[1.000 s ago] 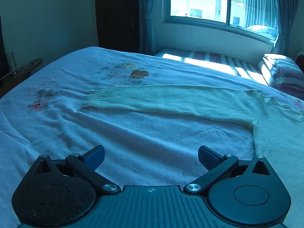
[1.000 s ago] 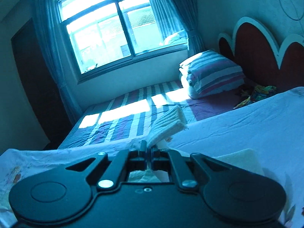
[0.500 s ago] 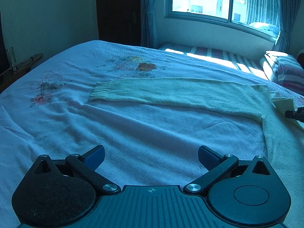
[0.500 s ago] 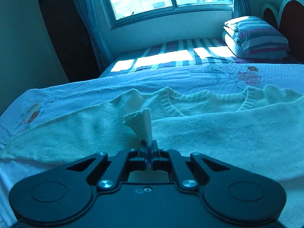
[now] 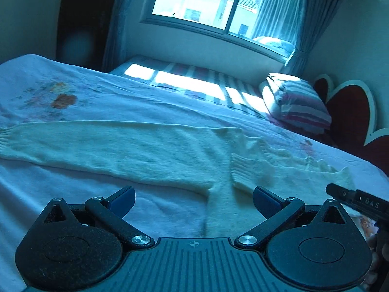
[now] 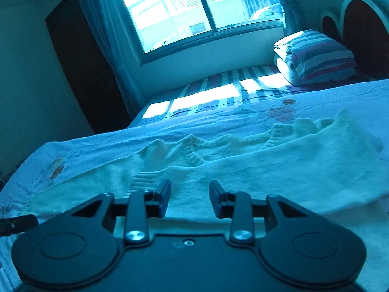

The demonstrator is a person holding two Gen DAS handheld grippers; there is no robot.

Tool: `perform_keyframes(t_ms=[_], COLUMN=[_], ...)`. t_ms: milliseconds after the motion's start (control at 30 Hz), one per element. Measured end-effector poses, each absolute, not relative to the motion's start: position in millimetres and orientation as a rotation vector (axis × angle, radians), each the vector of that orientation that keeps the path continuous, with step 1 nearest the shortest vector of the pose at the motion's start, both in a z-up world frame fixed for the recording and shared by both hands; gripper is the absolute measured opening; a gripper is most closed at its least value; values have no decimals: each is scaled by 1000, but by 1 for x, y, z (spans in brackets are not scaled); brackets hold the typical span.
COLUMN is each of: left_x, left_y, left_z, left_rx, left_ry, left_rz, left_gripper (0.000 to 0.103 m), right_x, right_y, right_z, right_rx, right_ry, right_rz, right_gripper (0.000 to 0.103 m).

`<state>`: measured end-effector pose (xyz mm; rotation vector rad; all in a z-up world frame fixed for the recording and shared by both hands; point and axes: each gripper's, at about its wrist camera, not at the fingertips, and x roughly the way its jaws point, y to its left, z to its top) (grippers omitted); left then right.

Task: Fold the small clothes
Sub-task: 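Grasp the cuff of the other sleeve with the left tool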

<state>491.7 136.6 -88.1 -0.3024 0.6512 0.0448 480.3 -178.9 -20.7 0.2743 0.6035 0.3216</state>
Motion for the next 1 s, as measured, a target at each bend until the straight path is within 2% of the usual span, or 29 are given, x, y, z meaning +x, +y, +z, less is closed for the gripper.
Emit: perform_keyframes(t_ms=[33,67,100,300,467,533,833,1000], left_x=[503,516,529,573,594,603,600,602], left_y=[128,117,108,82,70,69,84,103], left_z=[-92,-97,-103,-137,-148,-148,-114,-122], left_rx=[-334,-371,-389,-491,-501,-477,-381,-370], left_ry=[662,679,708,795,777,790,683,720], left_rz=[11,-29,-60,-86,-70,-59,-33,2], left_gripper=[93,78,55,53,51,3,3,3], right_x=[474,467,461,444,441,439,444,454], right_y=[-194,-212,-227,-293,-318,-327,-349,-349], right_z=[-19,-17,-16,-21,-33,-37,-42,-50], right_rx=[290,309,323,392,417,430,466,498], right_ry=[600,597,593,597,612,619,638,647], right_rz=[296,266,239,131,107,105,118,120], right_gripper=[36,36,36,38,39,39,39,38])
